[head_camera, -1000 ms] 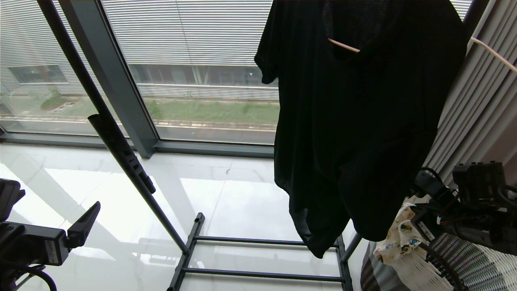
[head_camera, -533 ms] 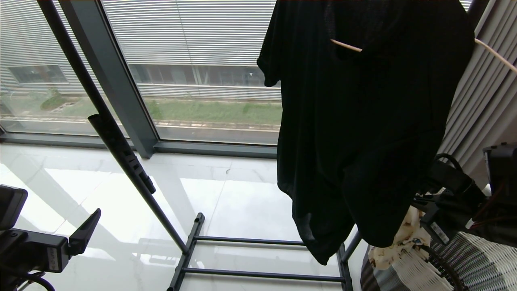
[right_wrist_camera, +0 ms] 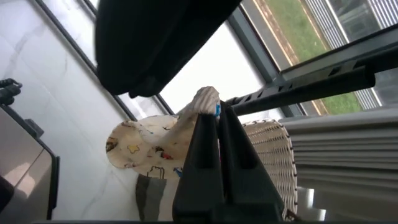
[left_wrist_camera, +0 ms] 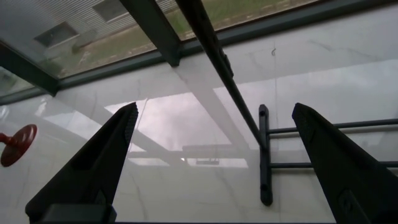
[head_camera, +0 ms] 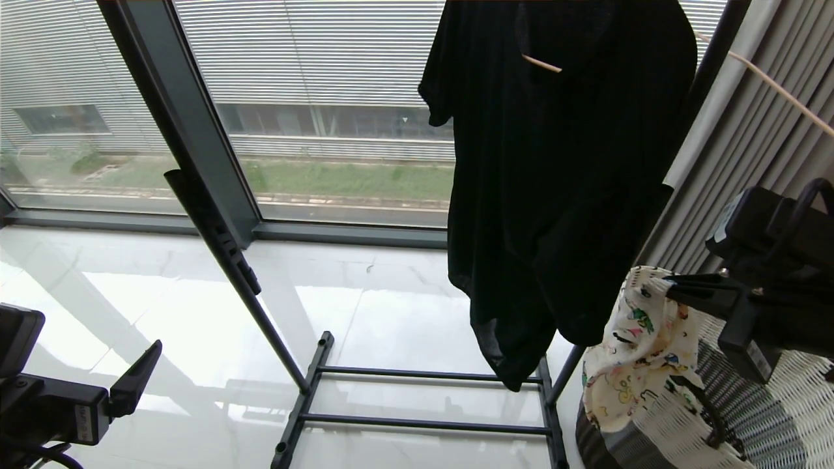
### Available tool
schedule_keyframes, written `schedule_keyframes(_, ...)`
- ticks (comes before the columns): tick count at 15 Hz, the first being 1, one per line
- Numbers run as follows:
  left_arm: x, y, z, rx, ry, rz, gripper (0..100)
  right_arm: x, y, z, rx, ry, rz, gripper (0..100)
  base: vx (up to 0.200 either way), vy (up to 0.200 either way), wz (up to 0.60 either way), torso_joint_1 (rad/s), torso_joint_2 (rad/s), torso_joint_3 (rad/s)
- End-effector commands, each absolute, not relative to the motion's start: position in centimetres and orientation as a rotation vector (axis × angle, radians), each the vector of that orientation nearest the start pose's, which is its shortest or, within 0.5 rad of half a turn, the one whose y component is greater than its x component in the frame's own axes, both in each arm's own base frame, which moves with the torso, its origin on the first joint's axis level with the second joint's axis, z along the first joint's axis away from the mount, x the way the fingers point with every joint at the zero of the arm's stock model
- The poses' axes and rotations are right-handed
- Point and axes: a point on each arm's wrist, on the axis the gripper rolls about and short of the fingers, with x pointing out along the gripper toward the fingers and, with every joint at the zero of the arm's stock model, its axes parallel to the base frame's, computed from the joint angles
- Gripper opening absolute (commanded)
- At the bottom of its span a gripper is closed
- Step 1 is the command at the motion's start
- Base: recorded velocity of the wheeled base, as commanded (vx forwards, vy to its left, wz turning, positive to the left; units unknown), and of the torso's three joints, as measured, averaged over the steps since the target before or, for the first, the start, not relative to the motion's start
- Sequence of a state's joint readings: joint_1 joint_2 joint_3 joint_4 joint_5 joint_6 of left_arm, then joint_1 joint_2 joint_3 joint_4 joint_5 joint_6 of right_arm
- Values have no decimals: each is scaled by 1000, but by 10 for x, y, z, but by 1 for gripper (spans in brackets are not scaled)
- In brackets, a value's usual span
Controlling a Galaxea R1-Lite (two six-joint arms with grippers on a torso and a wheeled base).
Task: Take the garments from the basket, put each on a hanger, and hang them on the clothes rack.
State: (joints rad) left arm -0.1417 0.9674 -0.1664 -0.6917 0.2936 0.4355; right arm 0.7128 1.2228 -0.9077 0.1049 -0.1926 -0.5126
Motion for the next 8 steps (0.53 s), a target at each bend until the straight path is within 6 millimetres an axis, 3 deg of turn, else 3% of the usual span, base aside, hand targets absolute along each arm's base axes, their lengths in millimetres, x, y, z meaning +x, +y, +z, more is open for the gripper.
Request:
schedule_keyframes(1, 105, -10, 164, 456, 125, 116, 100, 137, 121, 265, -679, 213, 630, 0, -200, 0, 0, 7, 7, 2)
schedule_keyframes(6, 101, -18, 165, 458, 94, 36, 100, 145, 152, 273, -692, 187, 710, 0, -200, 0, 0, 3, 2, 0)
schedule_keyframes(8, 101, -20, 165, 455, 87, 9, 100, 151, 167, 275, -694, 181, 735, 0, 0, 0, 0, 0, 0, 0)
